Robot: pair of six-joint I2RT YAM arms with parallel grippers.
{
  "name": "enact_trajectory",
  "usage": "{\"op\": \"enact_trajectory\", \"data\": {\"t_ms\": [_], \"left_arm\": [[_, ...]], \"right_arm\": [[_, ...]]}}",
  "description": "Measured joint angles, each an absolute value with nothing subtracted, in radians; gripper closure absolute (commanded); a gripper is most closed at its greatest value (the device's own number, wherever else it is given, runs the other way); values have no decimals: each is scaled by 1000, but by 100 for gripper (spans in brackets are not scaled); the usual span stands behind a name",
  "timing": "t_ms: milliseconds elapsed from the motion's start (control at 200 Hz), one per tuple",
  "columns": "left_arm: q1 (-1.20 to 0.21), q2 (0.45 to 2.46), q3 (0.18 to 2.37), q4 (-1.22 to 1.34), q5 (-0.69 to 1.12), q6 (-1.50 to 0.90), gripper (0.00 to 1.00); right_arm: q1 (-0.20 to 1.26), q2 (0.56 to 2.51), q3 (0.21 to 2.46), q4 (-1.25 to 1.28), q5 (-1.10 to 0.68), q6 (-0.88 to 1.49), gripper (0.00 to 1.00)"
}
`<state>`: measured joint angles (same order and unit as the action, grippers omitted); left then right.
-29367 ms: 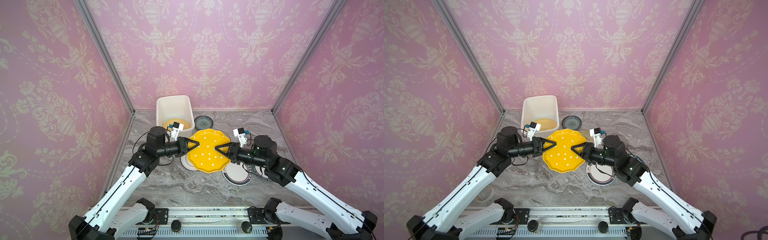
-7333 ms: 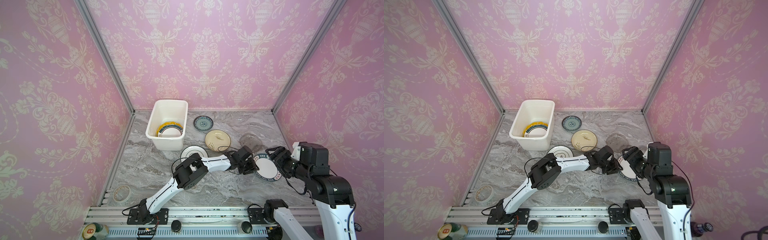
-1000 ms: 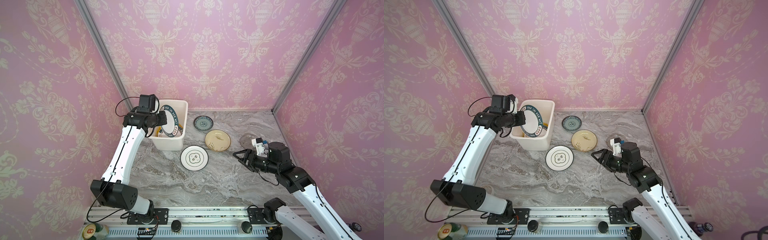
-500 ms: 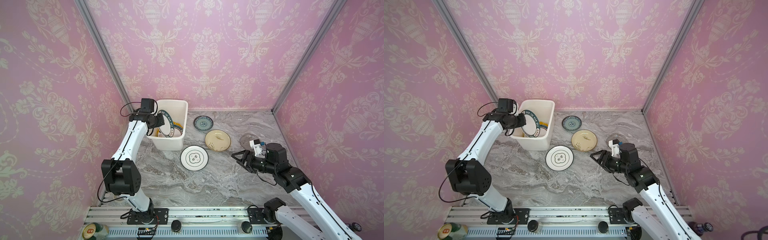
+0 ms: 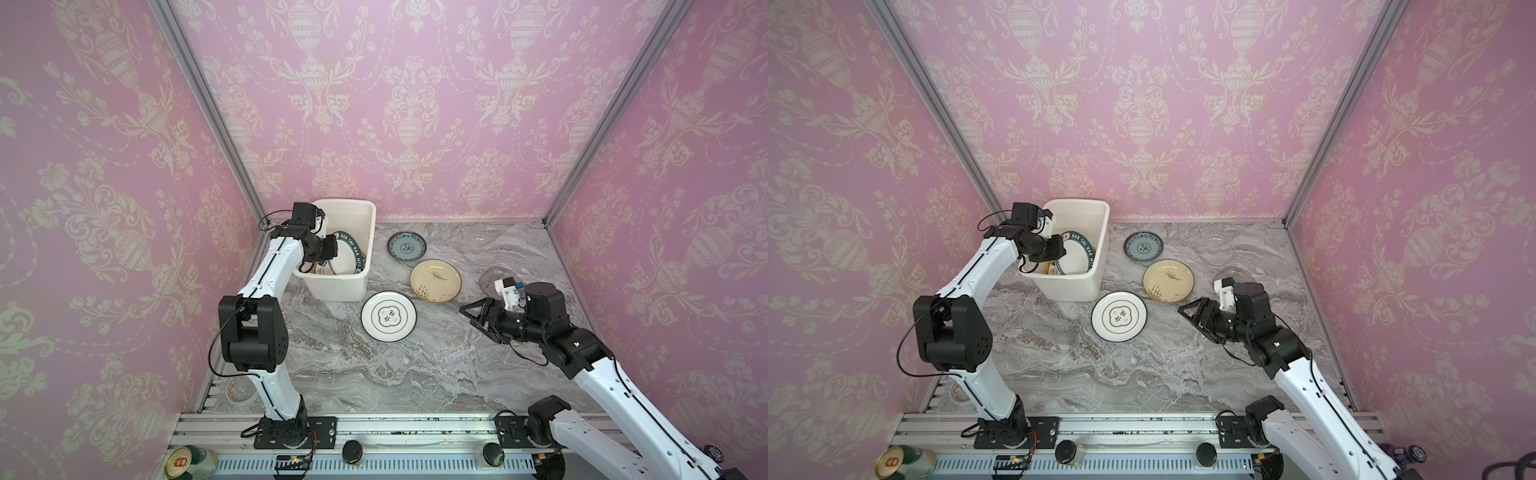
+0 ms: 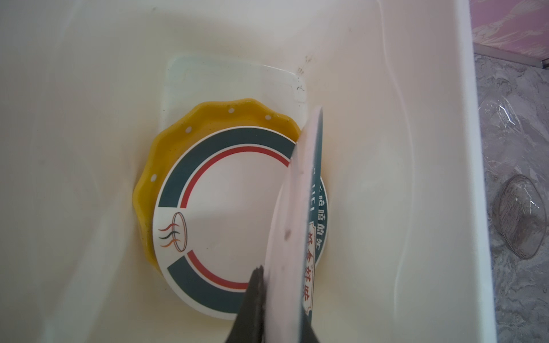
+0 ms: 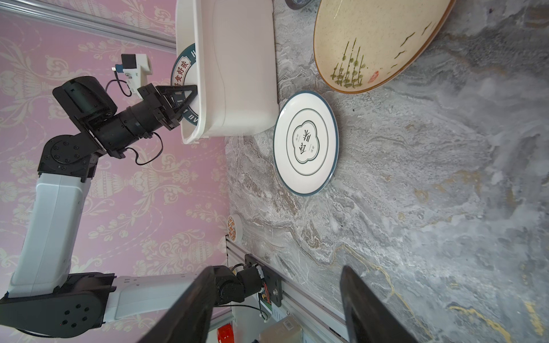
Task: Place the plates into the plastic bin on the countertop
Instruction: Place the plate in the plastic bin.
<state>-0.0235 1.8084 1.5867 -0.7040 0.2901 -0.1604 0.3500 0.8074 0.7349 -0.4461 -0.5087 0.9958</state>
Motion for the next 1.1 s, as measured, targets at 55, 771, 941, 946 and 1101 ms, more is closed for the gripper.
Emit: {"op": "enact_trajectory", "data": {"t_ms": [55, 771, 941, 946, 1101], "left_arm": [[-23, 1820, 1587, -704, 300, -150, 100], [-20, 1885, 1617, -753, 299, -93, 65], [-20, 1900, 1617, -764, 260, -93, 63], [-20, 1901, 1617, -765, 257, -93, 63], [-20, 1922, 1617, -786, 205, -90, 59]], "right_arm": [[350, 809, 735, -446, -509, 996, 33], [352, 842, 754, -447, -520, 992, 33], [352, 842, 754, -447, -520, 992, 33], [352, 842, 754, -447, -520, 992, 33], [352, 842, 754, -447, -521, 992, 33]]}}
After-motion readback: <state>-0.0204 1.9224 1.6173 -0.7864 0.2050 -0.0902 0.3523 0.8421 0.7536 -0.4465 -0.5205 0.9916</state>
